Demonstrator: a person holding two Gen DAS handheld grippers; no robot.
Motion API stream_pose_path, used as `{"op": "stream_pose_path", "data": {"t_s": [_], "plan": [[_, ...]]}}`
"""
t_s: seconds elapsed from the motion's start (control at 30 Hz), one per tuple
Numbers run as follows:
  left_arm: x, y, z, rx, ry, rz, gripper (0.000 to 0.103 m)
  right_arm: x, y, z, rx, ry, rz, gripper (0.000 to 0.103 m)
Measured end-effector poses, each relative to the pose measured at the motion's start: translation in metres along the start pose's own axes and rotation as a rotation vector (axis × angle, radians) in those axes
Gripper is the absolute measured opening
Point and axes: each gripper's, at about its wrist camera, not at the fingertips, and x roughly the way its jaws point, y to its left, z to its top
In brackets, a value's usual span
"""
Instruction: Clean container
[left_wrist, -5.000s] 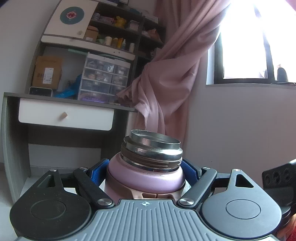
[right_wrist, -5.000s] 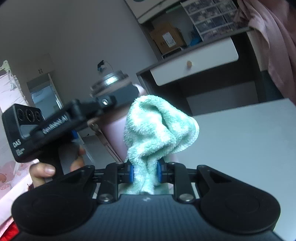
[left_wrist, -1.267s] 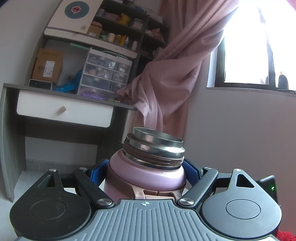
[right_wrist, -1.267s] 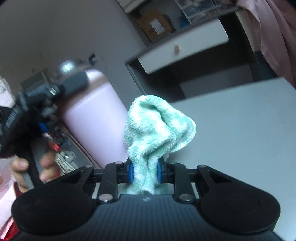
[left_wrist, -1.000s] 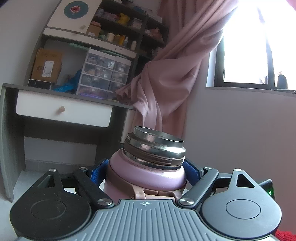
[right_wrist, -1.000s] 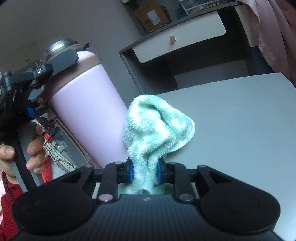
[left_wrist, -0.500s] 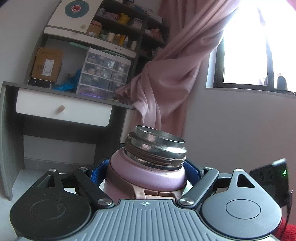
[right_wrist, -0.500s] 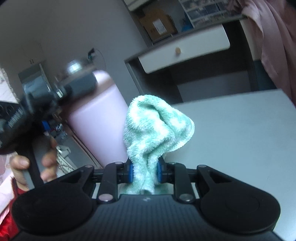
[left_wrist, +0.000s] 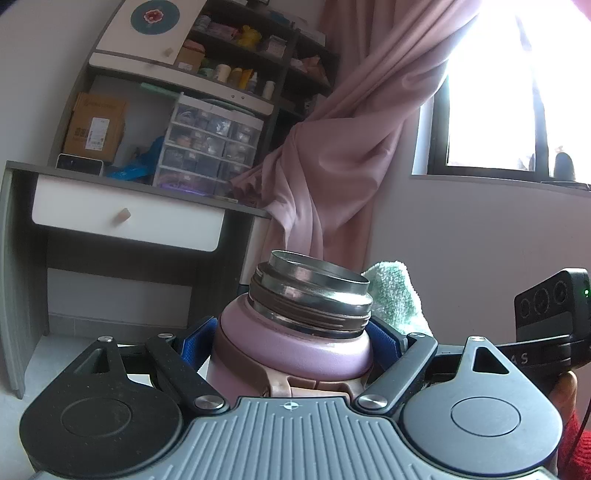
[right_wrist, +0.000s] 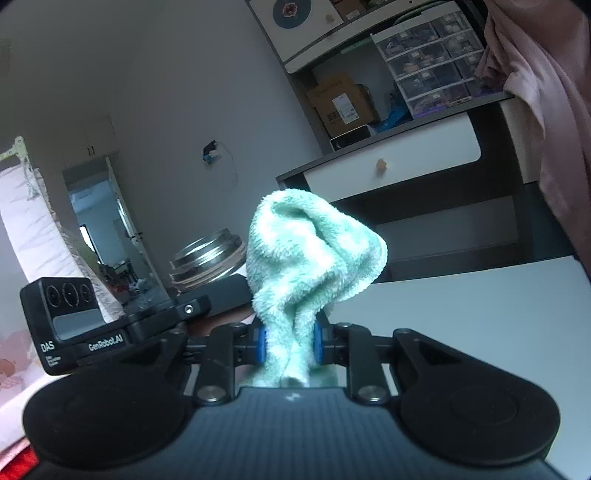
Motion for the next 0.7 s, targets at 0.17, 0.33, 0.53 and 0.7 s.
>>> {"op": "stream_pose_path", "data": {"t_s": [0.17, 0.33, 0.53, 0.7], "plan": [[0.001, 0.000, 0.002, -0.001, 0.001, -0.001, 0.087, 0.005, -0.009, -0.005, 0.031, 0.007, 0.012, 0.022], [0.000, 0.004, 0.002, -0.001, 0.001, -0.005, 0.087, 0.010, -0.016, -0.011, 0.051, 0.023, 0.009, 0.022], [0.000, 0.005, 0.002, -0.002, 0.001, -0.007, 0.087, 0.016, -0.024, -0.019, 0.066, 0.053, -0.002, 0.022], [0.001, 0.002, 0.001, 0.000, 0.001, -0.004, 0.087, 0.023, -0.029, -0.030, 0.074, 0.094, -0.017, 0.022]]}}
